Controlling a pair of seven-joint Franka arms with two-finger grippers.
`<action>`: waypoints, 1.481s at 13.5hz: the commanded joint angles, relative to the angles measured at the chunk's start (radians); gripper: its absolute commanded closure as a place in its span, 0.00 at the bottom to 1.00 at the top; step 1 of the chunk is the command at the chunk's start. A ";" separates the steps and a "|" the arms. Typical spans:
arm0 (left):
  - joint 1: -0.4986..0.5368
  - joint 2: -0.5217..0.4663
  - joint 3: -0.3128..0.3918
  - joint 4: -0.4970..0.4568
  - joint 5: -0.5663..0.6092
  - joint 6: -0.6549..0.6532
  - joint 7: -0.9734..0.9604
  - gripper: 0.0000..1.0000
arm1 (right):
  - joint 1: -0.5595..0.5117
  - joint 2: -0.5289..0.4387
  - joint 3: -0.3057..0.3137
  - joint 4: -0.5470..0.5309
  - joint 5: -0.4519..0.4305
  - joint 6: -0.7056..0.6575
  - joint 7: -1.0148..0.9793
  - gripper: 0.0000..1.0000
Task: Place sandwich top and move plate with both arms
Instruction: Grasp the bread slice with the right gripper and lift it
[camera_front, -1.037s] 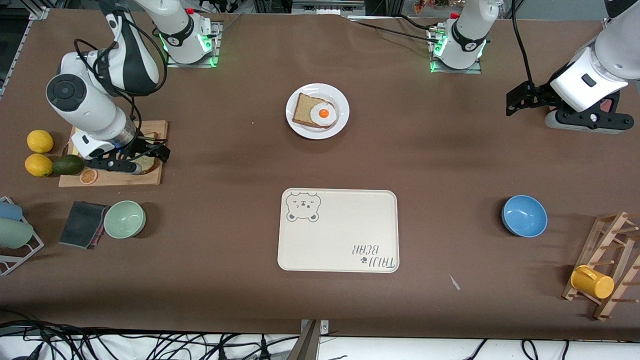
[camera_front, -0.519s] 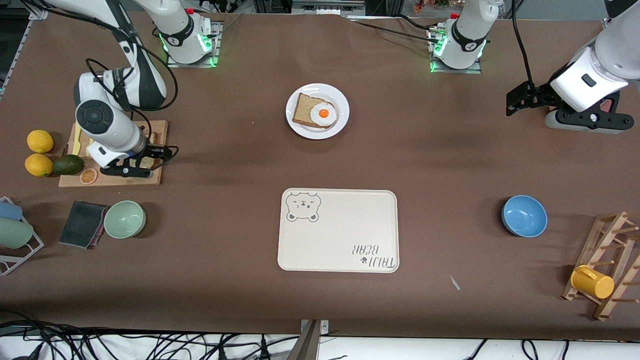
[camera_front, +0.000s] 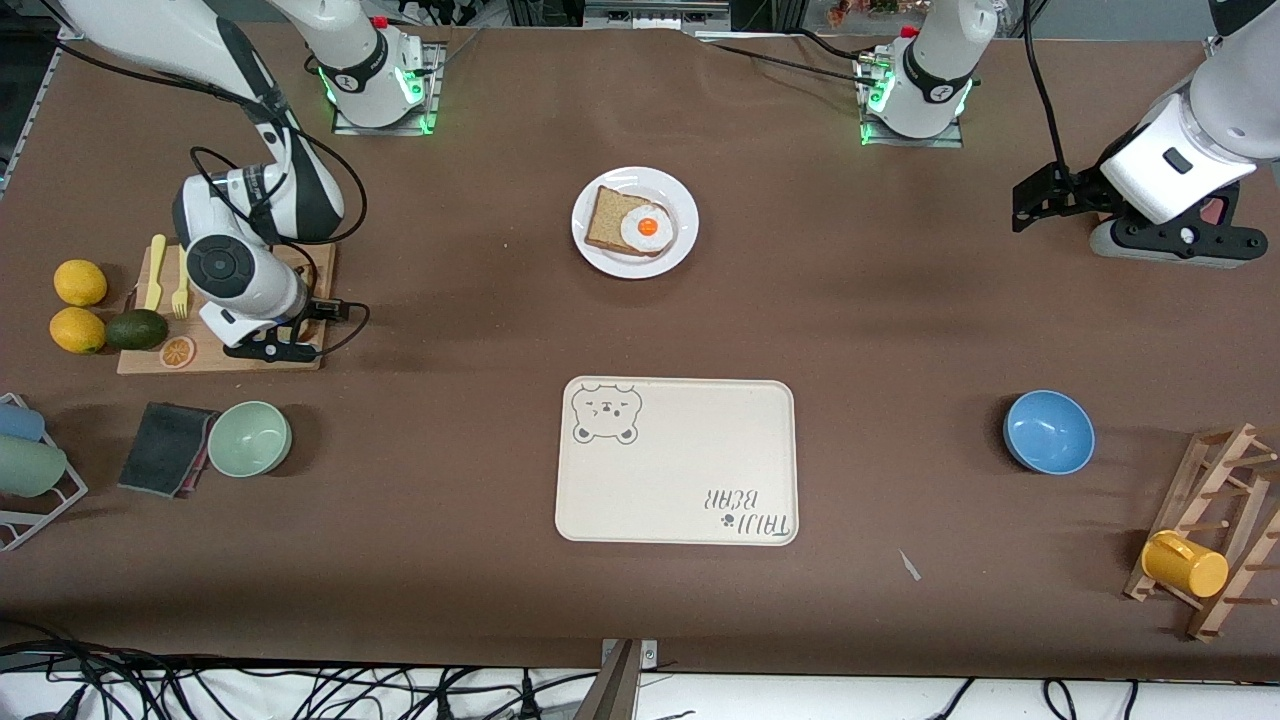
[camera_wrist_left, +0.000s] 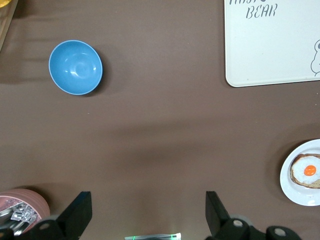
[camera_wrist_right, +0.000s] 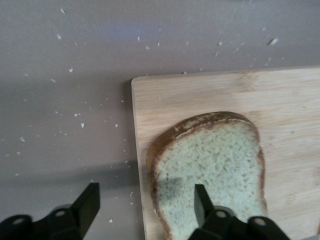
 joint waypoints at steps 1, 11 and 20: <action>-0.003 -0.004 -0.004 0.010 0.032 -0.015 -0.005 0.00 | -0.001 -0.006 -0.002 0.000 -0.028 0.006 0.019 0.27; 0.005 -0.002 -0.001 0.010 0.032 -0.013 0.001 0.00 | -0.015 0.018 -0.003 0.000 -0.056 0.006 0.019 0.65; 0.005 -0.002 -0.001 0.010 0.032 -0.013 0.001 0.00 | -0.014 -0.066 0.015 0.039 -0.056 -0.098 0.010 1.00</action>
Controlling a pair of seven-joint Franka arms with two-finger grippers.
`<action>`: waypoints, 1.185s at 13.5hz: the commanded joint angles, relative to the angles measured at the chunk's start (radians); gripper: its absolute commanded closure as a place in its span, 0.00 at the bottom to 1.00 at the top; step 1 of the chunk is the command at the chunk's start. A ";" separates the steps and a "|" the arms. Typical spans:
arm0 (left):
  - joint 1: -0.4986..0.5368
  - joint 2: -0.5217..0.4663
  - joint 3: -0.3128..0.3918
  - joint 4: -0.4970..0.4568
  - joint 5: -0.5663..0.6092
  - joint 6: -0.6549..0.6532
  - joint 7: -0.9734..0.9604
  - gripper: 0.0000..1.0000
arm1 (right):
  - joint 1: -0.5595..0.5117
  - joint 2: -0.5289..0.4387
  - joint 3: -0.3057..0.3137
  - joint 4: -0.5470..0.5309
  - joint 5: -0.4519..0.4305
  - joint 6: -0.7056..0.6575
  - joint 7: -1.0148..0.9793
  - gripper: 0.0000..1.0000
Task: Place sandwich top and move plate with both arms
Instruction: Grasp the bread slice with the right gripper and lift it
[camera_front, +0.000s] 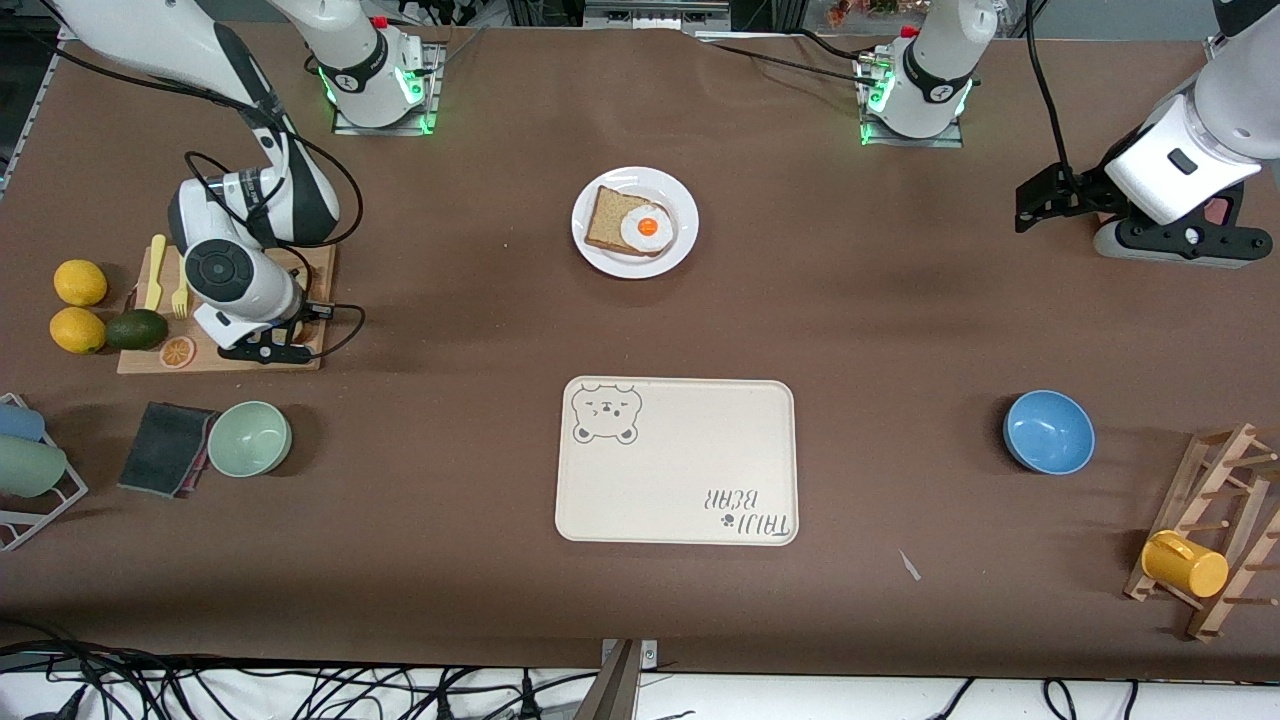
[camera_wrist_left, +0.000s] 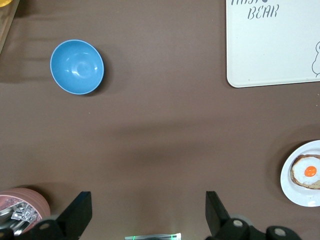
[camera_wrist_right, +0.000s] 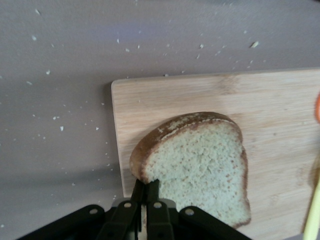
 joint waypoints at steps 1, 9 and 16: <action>0.000 -0.004 -0.002 0.010 0.032 -0.013 0.001 0.00 | -0.008 -0.075 0.035 0.040 -0.015 -0.112 0.002 1.00; 0.000 -0.004 -0.002 0.010 0.032 -0.013 0.001 0.00 | 0.008 -0.131 0.206 0.289 0.204 -0.340 0.014 1.00; 0.000 -0.004 -0.002 0.010 0.032 -0.013 0.001 0.00 | 0.050 -0.226 0.455 0.282 0.407 -0.414 0.124 1.00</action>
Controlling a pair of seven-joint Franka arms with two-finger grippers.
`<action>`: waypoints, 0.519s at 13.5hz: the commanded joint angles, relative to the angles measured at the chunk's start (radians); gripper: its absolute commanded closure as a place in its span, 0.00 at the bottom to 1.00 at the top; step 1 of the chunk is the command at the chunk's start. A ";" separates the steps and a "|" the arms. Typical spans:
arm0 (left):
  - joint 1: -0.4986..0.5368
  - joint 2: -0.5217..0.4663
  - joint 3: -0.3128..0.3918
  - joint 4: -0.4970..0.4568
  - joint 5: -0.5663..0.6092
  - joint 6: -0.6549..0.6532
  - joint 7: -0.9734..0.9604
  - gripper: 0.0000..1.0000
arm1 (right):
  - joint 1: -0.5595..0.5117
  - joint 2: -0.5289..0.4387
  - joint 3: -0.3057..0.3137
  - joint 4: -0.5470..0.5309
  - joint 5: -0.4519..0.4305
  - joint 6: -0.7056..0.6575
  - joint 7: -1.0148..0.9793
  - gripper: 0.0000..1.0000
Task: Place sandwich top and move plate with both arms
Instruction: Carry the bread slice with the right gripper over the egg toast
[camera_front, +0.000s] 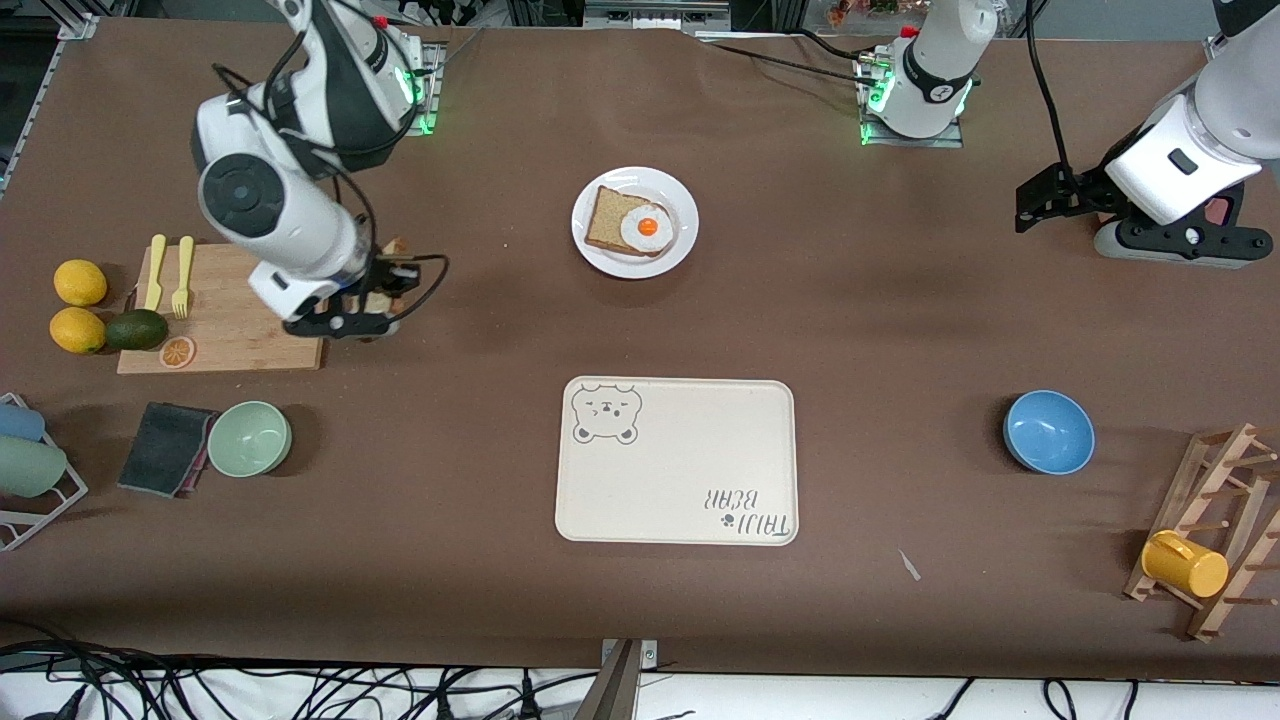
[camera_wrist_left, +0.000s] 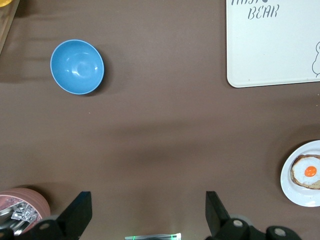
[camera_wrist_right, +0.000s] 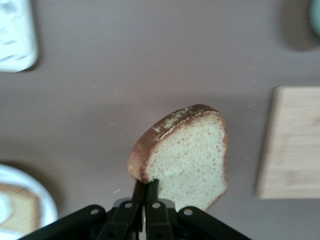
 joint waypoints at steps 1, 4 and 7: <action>-0.001 -0.004 -0.002 0.009 0.032 -0.013 0.001 0.00 | 0.003 -0.046 0.165 -0.004 0.034 0.000 0.124 1.00; -0.001 -0.002 -0.002 0.008 0.032 -0.015 0.006 0.00 | 0.006 -0.011 0.368 -0.040 0.030 0.128 0.347 1.00; 0.001 -0.002 -0.001 0.008 0.030 -0.015 0.006 0.00 | 0.035 0.023 0.457 -0.046 0.022 0.233 0.350 1.00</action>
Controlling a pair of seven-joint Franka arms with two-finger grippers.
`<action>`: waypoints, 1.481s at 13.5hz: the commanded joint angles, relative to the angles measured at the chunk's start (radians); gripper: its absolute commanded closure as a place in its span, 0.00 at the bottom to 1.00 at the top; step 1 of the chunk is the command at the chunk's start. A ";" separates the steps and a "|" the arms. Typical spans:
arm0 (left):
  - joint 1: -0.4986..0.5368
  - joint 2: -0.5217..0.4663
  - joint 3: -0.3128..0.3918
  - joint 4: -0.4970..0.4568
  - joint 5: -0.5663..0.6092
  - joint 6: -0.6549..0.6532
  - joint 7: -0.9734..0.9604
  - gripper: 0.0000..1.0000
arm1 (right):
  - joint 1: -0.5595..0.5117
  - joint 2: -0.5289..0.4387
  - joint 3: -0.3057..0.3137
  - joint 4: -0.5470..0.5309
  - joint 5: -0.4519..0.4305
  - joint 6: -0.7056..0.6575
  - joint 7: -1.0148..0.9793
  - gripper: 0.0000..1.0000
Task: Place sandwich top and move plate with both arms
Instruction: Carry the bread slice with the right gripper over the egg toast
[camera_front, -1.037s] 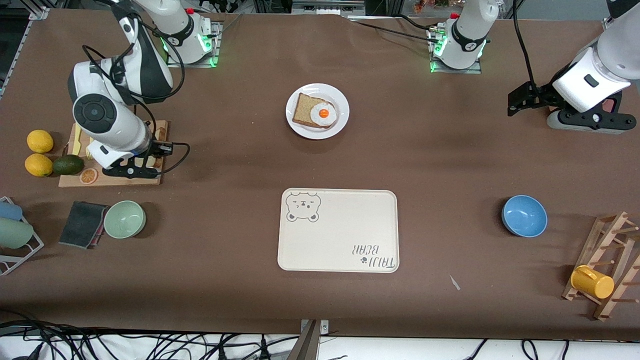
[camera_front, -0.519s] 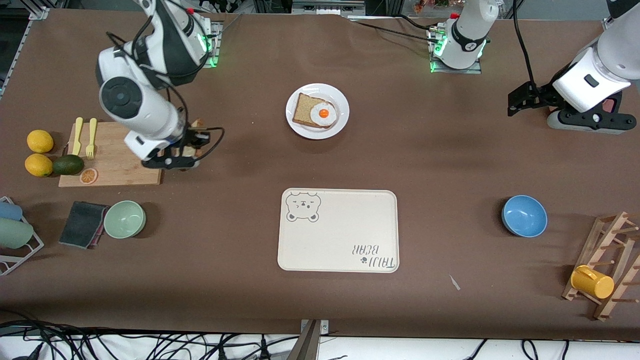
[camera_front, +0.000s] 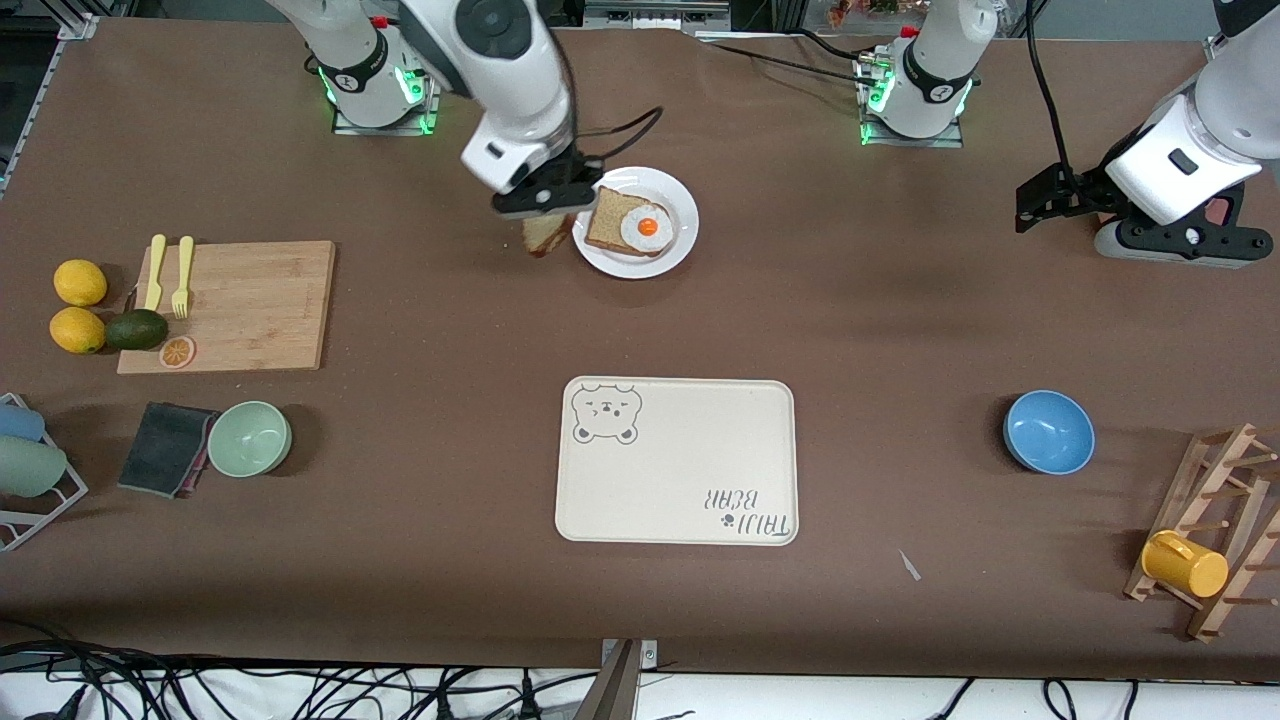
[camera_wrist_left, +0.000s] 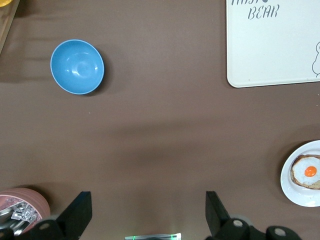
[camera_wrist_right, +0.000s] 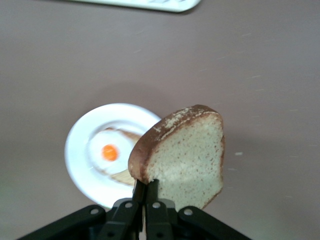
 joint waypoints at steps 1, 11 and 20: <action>0.000 -0.002 -0.001 0.008 0.030 -0.014 0.006 0.00 | 0.050 0.043 0.034 0.006 -0.012 0.073 -0.001 1.00; -0.008 0.004 -0.005 0.008 0.020 -0.018 0.006 0.00 | 0.251 0.241 0.026 0.015 -0.466 0.121 0.098 1.00; -0.014 0.004 -0.005 0.010 0.020 -0.022 0.006 0.00 | 0.319 0.316 -0.021 0.032 -0.497 0.156 0.178 0.90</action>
